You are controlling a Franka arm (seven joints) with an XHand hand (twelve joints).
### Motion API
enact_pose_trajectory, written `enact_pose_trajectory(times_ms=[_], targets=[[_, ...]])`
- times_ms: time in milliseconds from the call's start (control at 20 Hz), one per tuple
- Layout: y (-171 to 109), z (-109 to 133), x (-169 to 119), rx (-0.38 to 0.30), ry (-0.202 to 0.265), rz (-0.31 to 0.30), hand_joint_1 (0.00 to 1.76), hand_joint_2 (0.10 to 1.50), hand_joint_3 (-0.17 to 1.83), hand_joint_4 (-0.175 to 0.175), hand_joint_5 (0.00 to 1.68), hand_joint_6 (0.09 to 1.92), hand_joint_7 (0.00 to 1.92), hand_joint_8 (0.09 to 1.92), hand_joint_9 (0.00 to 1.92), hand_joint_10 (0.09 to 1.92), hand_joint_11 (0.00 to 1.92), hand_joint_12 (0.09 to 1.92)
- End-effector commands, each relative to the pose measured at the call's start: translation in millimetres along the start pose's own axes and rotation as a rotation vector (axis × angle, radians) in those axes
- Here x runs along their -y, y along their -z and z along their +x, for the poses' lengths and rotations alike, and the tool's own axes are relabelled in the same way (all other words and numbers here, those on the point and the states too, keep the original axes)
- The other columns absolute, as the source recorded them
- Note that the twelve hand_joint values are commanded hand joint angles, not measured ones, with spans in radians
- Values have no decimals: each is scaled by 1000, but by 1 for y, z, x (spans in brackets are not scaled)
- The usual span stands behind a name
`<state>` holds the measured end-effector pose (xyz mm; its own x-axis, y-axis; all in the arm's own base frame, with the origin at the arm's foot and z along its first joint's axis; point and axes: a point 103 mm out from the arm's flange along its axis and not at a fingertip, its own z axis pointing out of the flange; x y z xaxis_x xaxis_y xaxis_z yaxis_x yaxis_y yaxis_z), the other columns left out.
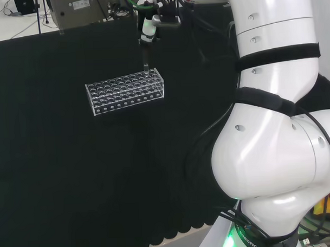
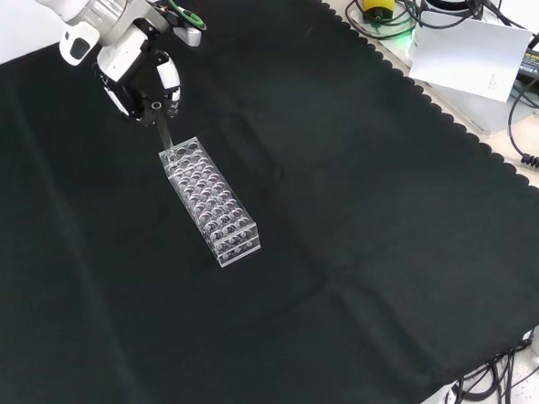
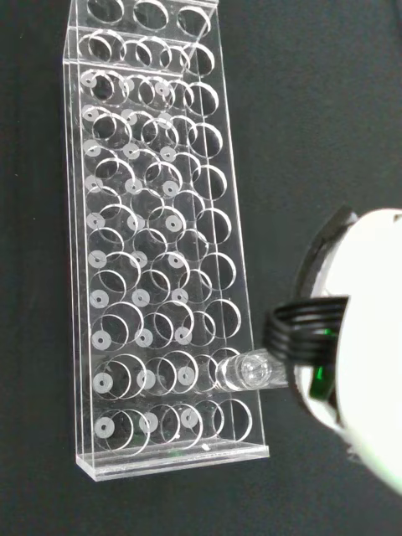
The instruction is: Put the test tube back in the rack.
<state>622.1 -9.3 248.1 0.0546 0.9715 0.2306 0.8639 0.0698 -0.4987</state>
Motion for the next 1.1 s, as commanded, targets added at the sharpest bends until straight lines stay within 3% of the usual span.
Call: enact_pose_trajectory(times_ms=[50, 400, 1100], targets=[[-4, 8, -1, 7, 4, 7, 1436, 591, 687, -175, 1331, 529, 1376, 743, 1521, 87, 1162, 980], [-8, 11, -4, -3, 10, 18, 1436, 590, 688, -175, 1331, 530, 1377, 743, 1521, 87, 1162, 980], [-26, 0, -19, 2, -21, 52, 1436, 590, 688, -175, 1330, 531, 1377, 743, 1522, 87, 1162, 981]])
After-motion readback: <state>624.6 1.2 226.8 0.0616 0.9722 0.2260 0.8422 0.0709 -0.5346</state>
